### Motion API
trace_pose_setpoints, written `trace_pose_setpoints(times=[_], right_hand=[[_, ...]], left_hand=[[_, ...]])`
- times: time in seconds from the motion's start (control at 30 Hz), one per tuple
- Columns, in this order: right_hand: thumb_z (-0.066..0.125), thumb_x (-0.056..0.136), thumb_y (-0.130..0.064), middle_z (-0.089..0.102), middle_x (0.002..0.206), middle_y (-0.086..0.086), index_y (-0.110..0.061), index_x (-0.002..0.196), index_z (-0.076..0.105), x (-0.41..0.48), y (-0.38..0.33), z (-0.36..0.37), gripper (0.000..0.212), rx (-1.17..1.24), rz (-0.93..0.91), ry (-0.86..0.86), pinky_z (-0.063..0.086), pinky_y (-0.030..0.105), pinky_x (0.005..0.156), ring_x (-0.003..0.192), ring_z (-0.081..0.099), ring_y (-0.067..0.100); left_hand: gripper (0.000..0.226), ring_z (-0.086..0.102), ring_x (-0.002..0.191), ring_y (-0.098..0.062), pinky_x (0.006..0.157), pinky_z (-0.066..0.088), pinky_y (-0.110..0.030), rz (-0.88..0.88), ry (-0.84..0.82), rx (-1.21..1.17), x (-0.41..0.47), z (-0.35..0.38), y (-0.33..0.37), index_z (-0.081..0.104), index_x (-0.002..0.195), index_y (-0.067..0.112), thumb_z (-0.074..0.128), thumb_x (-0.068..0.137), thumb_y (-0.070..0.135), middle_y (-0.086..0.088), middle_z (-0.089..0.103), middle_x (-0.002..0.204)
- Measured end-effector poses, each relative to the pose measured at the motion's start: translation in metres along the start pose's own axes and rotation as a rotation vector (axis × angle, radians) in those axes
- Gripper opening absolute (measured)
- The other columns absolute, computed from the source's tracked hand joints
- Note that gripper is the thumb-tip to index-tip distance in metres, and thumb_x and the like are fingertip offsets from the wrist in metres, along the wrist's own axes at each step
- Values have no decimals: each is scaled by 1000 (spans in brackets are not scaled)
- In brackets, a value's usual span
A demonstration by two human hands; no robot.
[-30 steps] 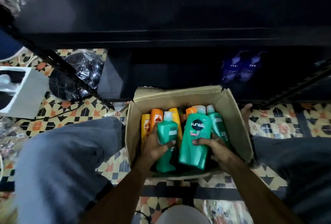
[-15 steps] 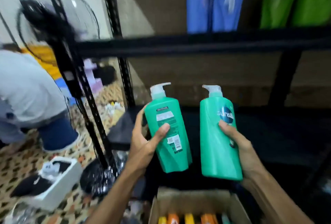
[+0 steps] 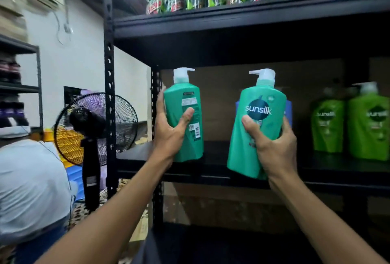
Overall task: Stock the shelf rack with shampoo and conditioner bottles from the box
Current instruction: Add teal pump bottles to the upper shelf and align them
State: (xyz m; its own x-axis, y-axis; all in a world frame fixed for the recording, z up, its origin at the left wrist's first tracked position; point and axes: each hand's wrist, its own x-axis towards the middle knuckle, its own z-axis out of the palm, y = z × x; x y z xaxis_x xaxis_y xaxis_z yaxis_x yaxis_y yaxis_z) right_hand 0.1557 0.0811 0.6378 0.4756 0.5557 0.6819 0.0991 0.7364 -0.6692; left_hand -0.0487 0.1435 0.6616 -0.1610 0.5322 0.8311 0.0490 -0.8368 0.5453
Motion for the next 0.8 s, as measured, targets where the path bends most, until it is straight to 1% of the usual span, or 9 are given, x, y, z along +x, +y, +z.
trace_pose_setpoints(times=[0.1,0.2,0.3,0.37,0.43,0.57,0.63,0.7,0.8], right_hand=[[89,65,-52,76,93,-10,-28,106,67,15,23,16,53,-72,31,22,62,38,73,80,73,8],[90,65,-52,77,94,-8,-28,109,67,25,42,27,55,-58,83,4,63,44,76,81,75,11],[89,67,-51,77,95,-7,-28,113,66,34,54,37,56,-41,96,14,63,45,77,81,75,10],[88,65,-56,76,96,-8,-31,113,64,39,59,43,60,-99,45,6,63,45,76,81,74,9],[88,63,-58,74,99,-9,-35,115,60,44,65,48,64,-162,15,-33,63,44,77,84,73,8],[82,58,-72,70,107,-14,-43,121,46,57,81,63,78,-319,8,-176,58,46,89,97,70,13],[82,64,-65,66,112,-15,-37,124,38,60,86,73,79,-378,19,-257,54,45,95,103,66,16],[83,72,-54,63,117,-10,-31,126,35,63,92,84,76,-404,31,-308,51,43,98,107,64,18],[83,65,-57,63,112,-11,-29,123,36,65,103,96,80,-363,25,-324,53,46,96,103,65,17]], left_hand=[[83,64,114,-11,85,60,-31,-33,-51,57,17,0,-27,19,156,41,71,94,28,3,57,135],[90,62,121,-18,95,58,-48,-68,-75,133,24,-2,-52,17,154,52,76,86,48,-1,49,148],[101,61,124,-27,96,55,-57,-83,-55,154,30,-4,-71,16,154,54,74,73,72,-3,47,151],[105,57,129,-26,100,53,-57,-70,-71,220,32,-4,-78,8,155,54,75,75,67,-2,40,158],[106,58,126,-20,100,53,-52,-80,-95,249,31,-7,-85,7,157,46,80,81,52,0,43,154],[89,67,107,-11,89,60,-40,-169,-149,271,37,-15,-105,28,147,33,85,80,33,11,62,119],[84,68,103,-15,89,59,-40,-271,-159,304,45,-17,-114,30,144,28,85,81,29,9,63,113],[79,66,106,-23,95,57,-47,-350,-153,393,52,-18,-123,31,138,26,85,81,31,1,63,119],[71,63,111,-31,99,54,-51,-436,-169,467,60,-14,-133,26,128,22,81,84,29,-8,60,125]])
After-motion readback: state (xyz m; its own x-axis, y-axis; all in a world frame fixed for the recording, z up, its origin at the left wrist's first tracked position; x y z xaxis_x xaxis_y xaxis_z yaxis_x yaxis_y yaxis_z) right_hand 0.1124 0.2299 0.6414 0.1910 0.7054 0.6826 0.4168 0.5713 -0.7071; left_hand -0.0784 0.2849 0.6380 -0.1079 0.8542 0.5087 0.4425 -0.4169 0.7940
